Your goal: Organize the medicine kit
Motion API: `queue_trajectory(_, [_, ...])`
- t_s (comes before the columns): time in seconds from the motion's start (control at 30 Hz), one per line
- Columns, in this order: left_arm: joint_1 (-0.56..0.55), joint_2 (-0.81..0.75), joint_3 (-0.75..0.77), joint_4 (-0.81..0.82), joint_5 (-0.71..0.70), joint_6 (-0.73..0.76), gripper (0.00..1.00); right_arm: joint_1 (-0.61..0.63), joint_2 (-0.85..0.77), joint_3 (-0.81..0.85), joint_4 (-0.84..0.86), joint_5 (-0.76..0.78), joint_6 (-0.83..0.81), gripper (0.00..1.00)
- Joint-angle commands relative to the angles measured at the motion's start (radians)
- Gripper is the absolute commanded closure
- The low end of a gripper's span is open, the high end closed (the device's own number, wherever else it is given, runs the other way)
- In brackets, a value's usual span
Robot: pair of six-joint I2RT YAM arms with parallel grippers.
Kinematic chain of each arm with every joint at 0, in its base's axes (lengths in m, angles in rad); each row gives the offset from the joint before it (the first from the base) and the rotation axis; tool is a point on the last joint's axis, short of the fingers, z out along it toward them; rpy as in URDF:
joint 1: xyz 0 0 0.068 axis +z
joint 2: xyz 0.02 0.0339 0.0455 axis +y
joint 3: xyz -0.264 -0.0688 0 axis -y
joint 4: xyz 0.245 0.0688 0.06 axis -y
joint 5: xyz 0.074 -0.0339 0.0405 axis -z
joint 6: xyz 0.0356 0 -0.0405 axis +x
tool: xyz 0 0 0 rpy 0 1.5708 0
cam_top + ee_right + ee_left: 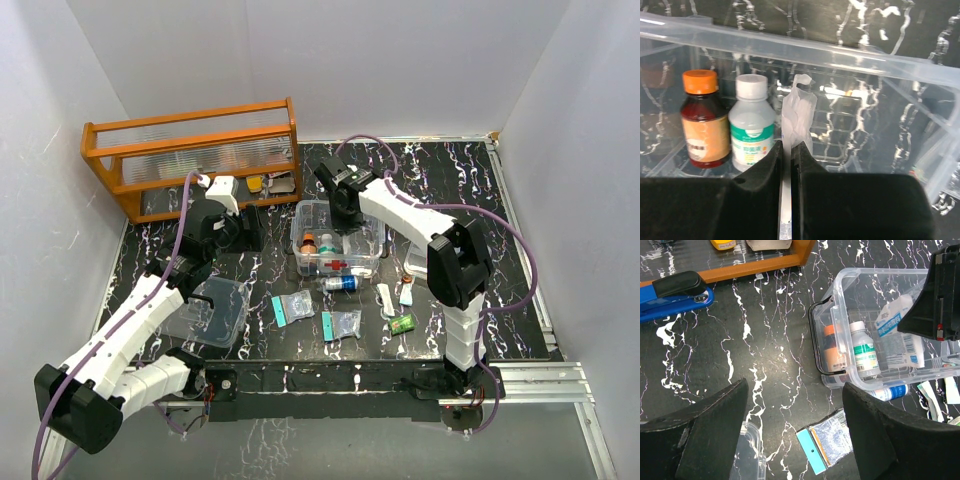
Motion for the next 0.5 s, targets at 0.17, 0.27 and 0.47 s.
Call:
queue_trajectory(0.17, [0.002,-0.025,-0.013,0.018,-0.001,0.014,0.25,0.015,0.031,0.084,-0.117,0.207,0.012,1.00])
queue_trajectory(0.27, [0.002,-0.023,-0.013,0.015,-0.004,0.016,0.25,0.025,0.066,0.085,-0.129,0.229,0.015,1.00])
queue_trajectory(0.47, [0.002,-0.022,-0.015,0.012,-0.011,0.020,0.25,0.053,0.157,0.126,-0.205,0.315,0.038,0.97])
